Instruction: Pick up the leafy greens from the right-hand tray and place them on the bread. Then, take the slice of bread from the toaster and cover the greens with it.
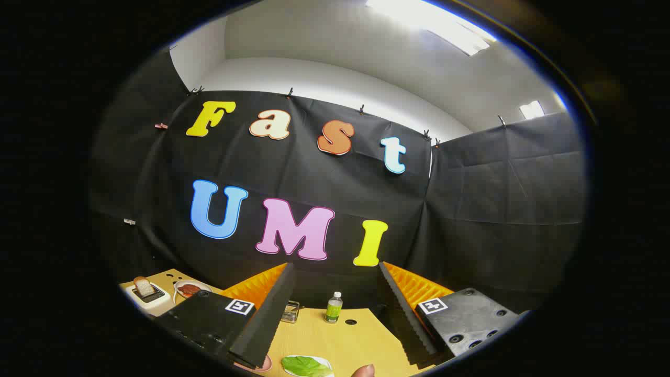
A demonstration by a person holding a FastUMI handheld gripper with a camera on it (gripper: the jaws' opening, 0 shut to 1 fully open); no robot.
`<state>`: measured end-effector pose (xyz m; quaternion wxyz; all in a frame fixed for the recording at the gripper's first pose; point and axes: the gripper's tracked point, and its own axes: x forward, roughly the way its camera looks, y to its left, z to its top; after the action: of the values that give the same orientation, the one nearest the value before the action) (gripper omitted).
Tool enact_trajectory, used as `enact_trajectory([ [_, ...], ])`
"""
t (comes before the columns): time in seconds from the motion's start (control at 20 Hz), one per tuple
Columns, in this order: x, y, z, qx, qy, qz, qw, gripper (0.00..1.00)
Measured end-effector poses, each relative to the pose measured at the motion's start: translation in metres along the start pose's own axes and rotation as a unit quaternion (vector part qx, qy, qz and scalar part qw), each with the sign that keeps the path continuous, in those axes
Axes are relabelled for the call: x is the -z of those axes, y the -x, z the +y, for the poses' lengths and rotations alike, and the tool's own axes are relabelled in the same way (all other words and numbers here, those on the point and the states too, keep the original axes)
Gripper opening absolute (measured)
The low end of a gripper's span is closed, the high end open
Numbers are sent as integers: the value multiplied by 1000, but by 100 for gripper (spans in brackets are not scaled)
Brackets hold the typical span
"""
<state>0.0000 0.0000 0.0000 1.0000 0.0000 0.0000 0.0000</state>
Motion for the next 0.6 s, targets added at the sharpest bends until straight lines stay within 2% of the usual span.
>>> enact_trajectory([
  [0.6,0,-6,11,-18,13,-2,1000,97],
])
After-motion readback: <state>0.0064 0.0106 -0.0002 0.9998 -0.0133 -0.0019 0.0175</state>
